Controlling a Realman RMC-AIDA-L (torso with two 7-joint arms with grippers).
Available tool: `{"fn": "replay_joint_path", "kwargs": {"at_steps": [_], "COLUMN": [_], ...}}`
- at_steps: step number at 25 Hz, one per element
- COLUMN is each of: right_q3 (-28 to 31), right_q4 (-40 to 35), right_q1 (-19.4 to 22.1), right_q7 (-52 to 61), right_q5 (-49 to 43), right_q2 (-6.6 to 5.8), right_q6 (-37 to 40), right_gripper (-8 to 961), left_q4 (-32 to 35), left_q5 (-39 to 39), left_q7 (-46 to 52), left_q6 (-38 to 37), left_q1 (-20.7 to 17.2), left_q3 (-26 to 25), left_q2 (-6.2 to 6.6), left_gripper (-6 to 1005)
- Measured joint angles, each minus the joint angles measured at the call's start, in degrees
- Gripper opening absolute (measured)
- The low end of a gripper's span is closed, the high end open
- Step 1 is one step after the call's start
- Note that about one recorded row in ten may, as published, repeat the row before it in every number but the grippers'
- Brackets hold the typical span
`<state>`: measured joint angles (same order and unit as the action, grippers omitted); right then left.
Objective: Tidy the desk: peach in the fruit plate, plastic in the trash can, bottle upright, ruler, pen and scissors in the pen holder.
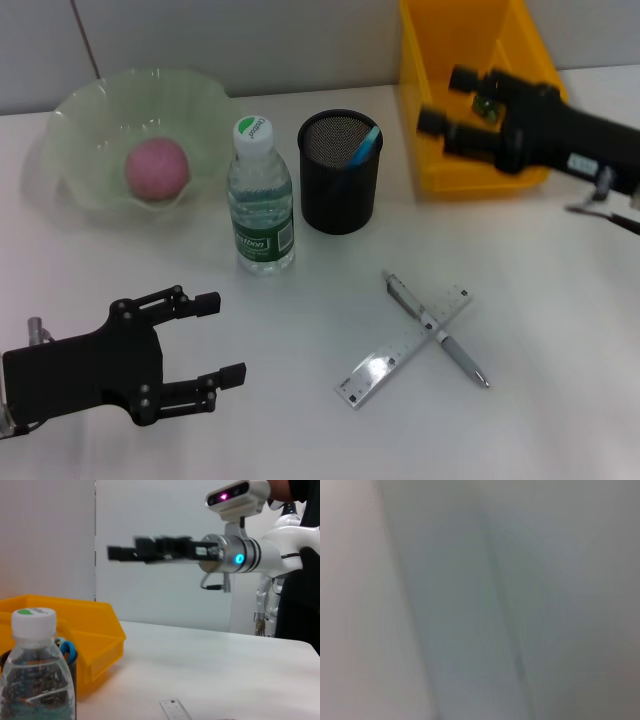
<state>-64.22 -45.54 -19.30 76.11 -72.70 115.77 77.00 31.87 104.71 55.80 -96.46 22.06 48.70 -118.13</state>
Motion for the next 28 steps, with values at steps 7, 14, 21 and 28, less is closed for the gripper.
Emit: {"fn": "replay_joint_path", "kwargs": {"at_steps": [7,14,21,28], "right_q3": [10.18,14.82,13.39,7.3], "right_q4": [-7.91,-8.73,-12.83,-12.37], "right_q1": [-3.36,-14.68,-25.87,-31.69], "right_q7": [6.95,12.46,13.13,13.43], "right_q5": [-24.91,-43.68,-64.1,-73.35], "right_q2": [-2.3,-6.4,-4.72,-3.6], "right_q6": [10.69,17.0,23.38,24.52], "right_gripper": [818,819,818,818], "left_q4": [0.09,-0.19,-0.01,-1.05], "left_q5": [-0.28,-0.55,-0.77,-1.36], "left_q7": [1.95,3.3,4.49,4.47], "left_q6": [0.68,1.15,1.19,1.2], "left_q1": [0.01,0.01,0.0,-0.12], "left_q3": [-0.81,-4.12,-8.02,-9.98], "left_q2": [-0.24,-0.28,-0.15,-0.32], "left_gripper": [808,808,808,808]}}
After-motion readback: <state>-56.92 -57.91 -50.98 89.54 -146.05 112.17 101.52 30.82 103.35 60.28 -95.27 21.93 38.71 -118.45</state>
